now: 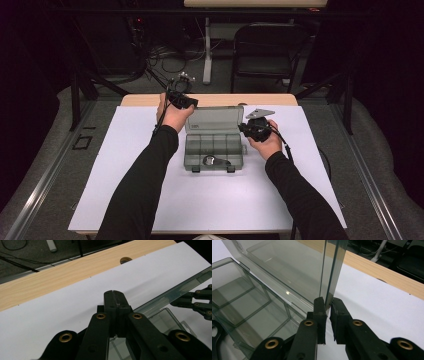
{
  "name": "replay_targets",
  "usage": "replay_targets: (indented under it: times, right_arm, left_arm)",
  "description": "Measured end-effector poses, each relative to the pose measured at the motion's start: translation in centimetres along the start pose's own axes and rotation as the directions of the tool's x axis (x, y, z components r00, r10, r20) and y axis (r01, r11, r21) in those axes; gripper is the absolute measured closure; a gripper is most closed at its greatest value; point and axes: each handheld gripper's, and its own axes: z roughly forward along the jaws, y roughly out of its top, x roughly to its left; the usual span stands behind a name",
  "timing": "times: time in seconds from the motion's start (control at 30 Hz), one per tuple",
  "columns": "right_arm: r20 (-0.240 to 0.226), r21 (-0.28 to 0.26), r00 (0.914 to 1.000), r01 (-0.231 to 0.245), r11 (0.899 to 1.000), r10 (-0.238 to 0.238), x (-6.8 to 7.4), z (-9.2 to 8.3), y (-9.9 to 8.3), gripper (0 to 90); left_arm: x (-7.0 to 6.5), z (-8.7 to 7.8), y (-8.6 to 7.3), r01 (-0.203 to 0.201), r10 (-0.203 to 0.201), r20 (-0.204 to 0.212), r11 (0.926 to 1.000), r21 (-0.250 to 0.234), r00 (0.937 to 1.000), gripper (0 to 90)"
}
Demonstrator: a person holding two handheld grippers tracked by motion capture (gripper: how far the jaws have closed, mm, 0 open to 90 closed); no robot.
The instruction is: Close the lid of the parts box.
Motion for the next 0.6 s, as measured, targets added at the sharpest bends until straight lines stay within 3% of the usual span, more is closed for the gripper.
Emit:
replay_targets:
  times: [0.6]
  right_arm:
    - [-0.008,0.007,1.0,-0.003,1.0,0.003,0.0,-0.14,0.03,83.4]
  left_arm:
    - [0.31,-0.09,-0.32,0.003,-0.003,0.005,1.0,0.009,1.0,90.0]
